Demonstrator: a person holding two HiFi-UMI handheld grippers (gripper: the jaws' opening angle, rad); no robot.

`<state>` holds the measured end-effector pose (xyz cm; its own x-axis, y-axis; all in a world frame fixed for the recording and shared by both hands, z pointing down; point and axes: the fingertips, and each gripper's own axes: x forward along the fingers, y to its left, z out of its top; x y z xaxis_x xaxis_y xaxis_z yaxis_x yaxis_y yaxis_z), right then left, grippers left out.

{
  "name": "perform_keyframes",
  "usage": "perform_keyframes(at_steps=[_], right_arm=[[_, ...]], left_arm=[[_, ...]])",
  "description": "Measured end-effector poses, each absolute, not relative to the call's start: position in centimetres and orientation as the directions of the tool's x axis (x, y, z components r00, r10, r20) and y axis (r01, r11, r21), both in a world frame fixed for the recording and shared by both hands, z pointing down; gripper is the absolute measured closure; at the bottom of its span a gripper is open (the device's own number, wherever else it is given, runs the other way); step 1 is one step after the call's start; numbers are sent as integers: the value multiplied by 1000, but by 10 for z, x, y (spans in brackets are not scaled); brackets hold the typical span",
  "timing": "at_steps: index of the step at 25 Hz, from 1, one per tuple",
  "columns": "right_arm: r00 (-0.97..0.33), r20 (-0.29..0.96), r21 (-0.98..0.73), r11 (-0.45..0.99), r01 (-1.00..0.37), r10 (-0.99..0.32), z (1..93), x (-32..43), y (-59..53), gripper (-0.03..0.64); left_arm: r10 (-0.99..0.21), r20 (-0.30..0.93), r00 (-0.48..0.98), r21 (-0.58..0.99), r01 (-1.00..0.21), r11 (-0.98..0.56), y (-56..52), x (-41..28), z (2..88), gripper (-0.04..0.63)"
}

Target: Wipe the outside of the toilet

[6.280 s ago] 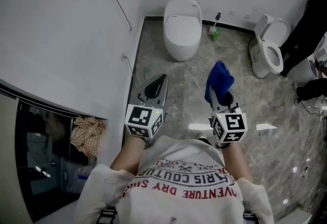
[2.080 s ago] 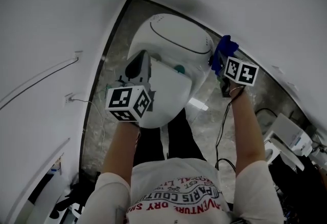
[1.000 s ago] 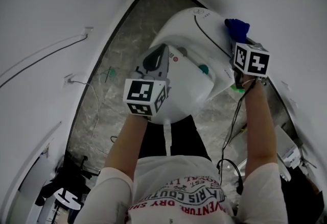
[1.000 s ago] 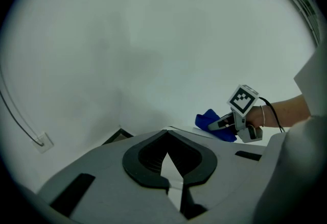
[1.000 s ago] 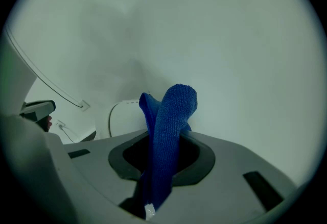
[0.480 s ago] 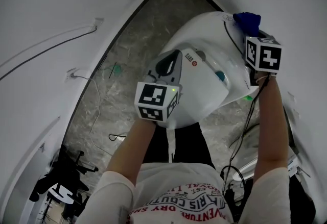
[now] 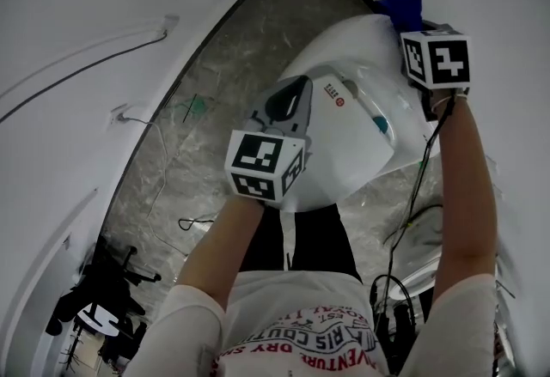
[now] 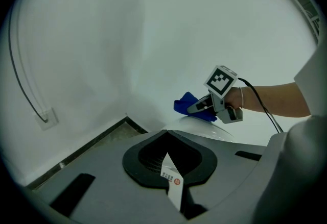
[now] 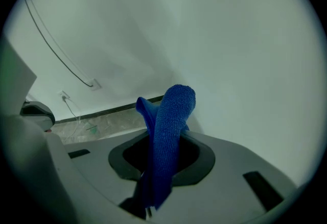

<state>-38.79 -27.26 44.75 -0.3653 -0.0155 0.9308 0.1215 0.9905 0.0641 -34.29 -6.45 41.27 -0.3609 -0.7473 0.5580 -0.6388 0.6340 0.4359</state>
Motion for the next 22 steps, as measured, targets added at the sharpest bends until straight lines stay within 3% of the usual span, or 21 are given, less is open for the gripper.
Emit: perform_keyframes(at_steps=[7,11,22], right_arm=[[-244,970,119,917,381,-25,472,-409,-218,540],[-183,981,138,875,465,-57,488,-418,-205,540],[84,990,18,685,729,-115,551,-421,-162,540]], left_arm=[[-730,560,-392,440,-605,663,-31,-352,421,589],[-724,568,-391,441,-599,669,-15,-352,433,589],[-691,615,-380,475,-521,709,29,-333,495,589]])
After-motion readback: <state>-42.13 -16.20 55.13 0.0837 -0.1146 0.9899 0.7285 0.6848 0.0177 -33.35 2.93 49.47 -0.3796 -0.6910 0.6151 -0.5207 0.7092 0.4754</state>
